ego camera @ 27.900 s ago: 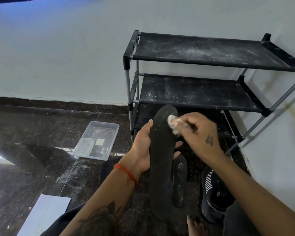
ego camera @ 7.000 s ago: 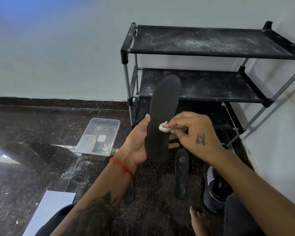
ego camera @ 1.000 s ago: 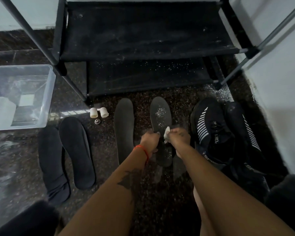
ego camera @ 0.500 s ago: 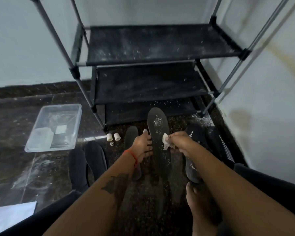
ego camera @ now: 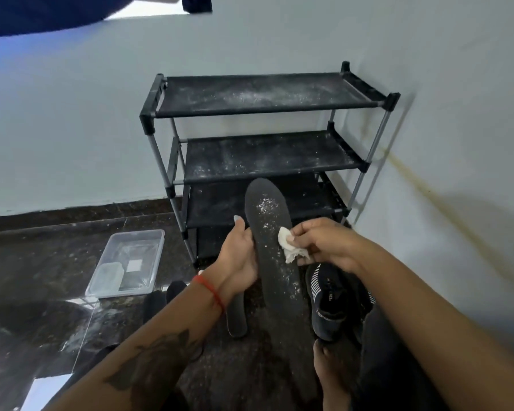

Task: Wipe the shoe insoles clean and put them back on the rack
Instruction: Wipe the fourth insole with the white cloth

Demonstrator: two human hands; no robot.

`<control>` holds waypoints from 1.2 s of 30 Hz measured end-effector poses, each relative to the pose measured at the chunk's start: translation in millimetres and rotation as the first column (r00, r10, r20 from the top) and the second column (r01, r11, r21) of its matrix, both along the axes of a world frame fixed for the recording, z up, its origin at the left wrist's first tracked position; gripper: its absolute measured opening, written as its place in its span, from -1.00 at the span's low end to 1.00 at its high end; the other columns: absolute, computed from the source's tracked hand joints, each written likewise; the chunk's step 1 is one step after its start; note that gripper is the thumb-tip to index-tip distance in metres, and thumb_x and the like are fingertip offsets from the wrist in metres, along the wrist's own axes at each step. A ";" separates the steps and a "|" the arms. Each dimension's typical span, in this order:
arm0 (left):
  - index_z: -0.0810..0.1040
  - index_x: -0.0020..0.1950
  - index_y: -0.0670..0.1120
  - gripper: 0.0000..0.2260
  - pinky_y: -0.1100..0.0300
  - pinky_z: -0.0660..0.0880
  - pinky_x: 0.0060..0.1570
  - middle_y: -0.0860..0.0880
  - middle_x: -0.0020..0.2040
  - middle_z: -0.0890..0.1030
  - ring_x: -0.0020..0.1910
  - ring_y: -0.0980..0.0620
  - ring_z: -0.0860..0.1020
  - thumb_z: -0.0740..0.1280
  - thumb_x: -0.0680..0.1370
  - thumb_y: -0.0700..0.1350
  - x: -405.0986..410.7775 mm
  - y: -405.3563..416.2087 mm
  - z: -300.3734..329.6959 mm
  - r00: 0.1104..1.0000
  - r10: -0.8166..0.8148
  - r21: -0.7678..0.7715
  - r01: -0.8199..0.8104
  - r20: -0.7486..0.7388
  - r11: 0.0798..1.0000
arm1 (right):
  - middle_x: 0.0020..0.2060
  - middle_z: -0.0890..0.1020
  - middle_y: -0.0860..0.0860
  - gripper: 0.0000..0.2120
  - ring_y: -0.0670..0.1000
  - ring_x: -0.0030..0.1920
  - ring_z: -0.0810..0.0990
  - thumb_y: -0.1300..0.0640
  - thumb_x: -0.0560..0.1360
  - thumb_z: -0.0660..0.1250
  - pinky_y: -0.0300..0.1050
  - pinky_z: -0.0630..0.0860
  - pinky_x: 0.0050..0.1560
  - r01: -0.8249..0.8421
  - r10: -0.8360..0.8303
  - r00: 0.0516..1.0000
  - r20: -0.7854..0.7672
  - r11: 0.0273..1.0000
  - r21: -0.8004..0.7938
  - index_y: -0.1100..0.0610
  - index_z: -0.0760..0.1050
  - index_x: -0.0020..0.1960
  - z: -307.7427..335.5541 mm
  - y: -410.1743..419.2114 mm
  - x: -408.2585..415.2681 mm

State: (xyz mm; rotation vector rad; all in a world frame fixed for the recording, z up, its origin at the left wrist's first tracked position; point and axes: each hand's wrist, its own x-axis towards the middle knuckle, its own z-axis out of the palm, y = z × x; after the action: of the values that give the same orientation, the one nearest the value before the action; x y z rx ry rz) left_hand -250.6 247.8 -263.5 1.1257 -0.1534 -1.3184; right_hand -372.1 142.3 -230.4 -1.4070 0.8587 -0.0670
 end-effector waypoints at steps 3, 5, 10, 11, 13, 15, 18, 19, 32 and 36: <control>0.48 0.27 -0.20 -0.31 -0.02 0.47 0.05 -0.26 0.19 0.57 0.11 -0.16 0.55 -0.15 0.59 0.30 -2.6 4.2 1.3 0.991 0.025 -0.063 -0.034 -0.134 0.997 | -0.26 0.66 0.08 -0.93 -0.05 -0.30 0.65 0.34 0.48 0.32 -0.18 0.58 -0.33 -0.058 0.056 0.998 0.030 0.996 0.071 0.22 0.55 -0.15 -1.3 17.2 -6.3; 0.45 0.32 -0.22 -0.31 -0.04 0.45 0.10 -0.27 0.23 0.55 0.16 -0.17 0.54 -0.10 0.59 0.30 -1.5 4.2 -0.5 0.980 0.023 -0.081 -0.039 -0.197 0.996 | -0.25 0.66 0.08 -0.95 -0.05 -0.27 0.64 0.31 0.48 0.33 -0.16 0.61 -0.26 -0.106 0.106 0.994 -0.002 0.994 0.026 0.21 0.54 -0.14 -0.2 20.8 -4.3; 0.55 0.04 -0.24 -0.42 0.14 0.59 -0.27 -0.19 -0.19 0.68 -0.29 -0.08 0.67 -0.05 0.62 0.20 -1.5 -8.1 -4.3 0.977 0.020 -0.113 -0.045 -0.213 0.993 | -0.22 0.65 0.05 -0.97 -0.05 -0.28 0.63 0.26 0.46 0.36 -0.18 0.61 -0.24 -0.138 0.095 0.982 -0.162 0.950 -0.281 0.18 0.56 -0.10 10.4 5.2 -0.1; 0.55 0.04 -0.23 -0.44 0.15 0.59 -0.36 -0.17 -0.23 0.67 -0.34 -0.07 0.66 -0.03 0.62 0.19 -0.1 -12.5 -7.2 0.976 0.030 -0.112 -0.055 -0.214 0.992 | -0.22 0.65 0.03 -0.98 -0.03 -0.27 0.64 0.23 0.46 0.37 -0.14 0.62 -0.21 -0.107 0.034 0.984 -0.174 0.899 -0.425 0.13 0.56 -0.13 9.5 0.3 0.2; 0.55 0.04 -0.24 -0.47 0.09 0.60 -0.42 -0.17 -0.24 0.66 -0.36 -0.09 0.65 0.00 0.62 0.17 0.5 -18.9 -10.0 0.970 0.048 -0.113 -0.076 -0.239 0.991 | -0.23 0.62 -0.07 -0.95 -0.04 -0.19 0.63 0.16 0.45 0.36 -0.16 0.57 -0.14 -0.062 -0.052 0.989 -0.139 0.706 -0.706 0.04 0.53 -0.17 8.2 -4.4 1.0; 0.56 0.02 -0.22 -0.49 0.08 0.62 -0.33 -0.16 -0.21 0.65 -0.31 -0.09 0.64 0.02 0.61 0.16 2.1 -24.0 -14.6 0.965 0.060 -0.097 -0.087 -0.255 0.991 | -0.26 0.60 -0.15 -0.96 -0.17 -0.22 0.59 0.06 0.45 0.35 -0.40 0.43 -0.22 -0.080 0.027 0.996 -0.079 0.590 -0.803 -0.02 0.53 -0.18 9.4 4.4 3.8; 0.62 -0.15 -0.20 -0.53 0.19 0.59 -0.34 -0.14 -0.23 0.64 -0.36 -0.04 0.64 0.07 0.62 0.09 1.9 -29.4 -16.6 0.957 0.126 -0.084 -0.152 -0.261 0.985 | -0.29 0.58 -0.17 -0.96 -0.26 -0.30 0.52 0.09 0.43 0.38 -0.48 0.38 -0.29 -0.209 0.246 0.966 -0.080 0.562 -0.800 0.01 0.60 -0.13 1.2 34.2 11.2; 0.65 -0.25 -0.18 -0.52 0.22 0.58 -0.38 -0.12 -0.26 0.62 -0.40 -0.01 0.63 0.09 0.62 0.04 4.2 -32.3 -20.3 0.952 0.153 -0.087 -0.182 -0.263 0.980 | -0.26 0.57 -0.16 -0.93 -0.23 -0.28 0.51 0.16 0.41 0.40 -0.44 0.38 -0.27 -0.214 0.262 0.962 -0.082 0.527 -0.822 0.02 0.62 -0.12 -4.2 40.4 13.1; 0.69 -0.22 -0.18 -0.41 -0.09 0.52 0.07 -0.16 -0.17 0.67 -0.21 -0.12 0.66 0.01 0.58 0.17 1.6 -37.3 -20.3 0.953 -0.039 -0.129 0.000 -0.302 0.992 | -0.03 0.61 0.04 -0.77 -0.10 -0.11 0.50 0.25 0.46 0.33 -0.46 0.25 -0.21 -0.032 -0.082 0.994 -0.067 0.370 -0.928 0.08 0.62 0.08 -21.6 -39.7 26.0; 0.63 -0.15 -0.15 -0.50 0.17 0.57 -0.16 -0.08 -0.28 0.67 -0.31 0.04 0.65 0.00 0.63 0.09 3.7 -37.2 -20.1 0.973 0.008 -0.090 -0.030 -0.232 0.995 | -0.24 0.62 -0.10 -0.83 -0.20 -0.31 0.57 0.23 0.38 0.42 -0.41 0.48 -0.31 0.003 0.134 0.985 0.106 0.608 -0.794 0.02 0.60 -0.07 -15.0 -9.6 31.8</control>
State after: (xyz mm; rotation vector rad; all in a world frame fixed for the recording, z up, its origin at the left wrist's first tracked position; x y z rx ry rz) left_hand -246.8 210.5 -283.5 0.8852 -0.0314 -1.4006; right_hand -340.3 132.7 -245.4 -2.2441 0.6509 -0.5642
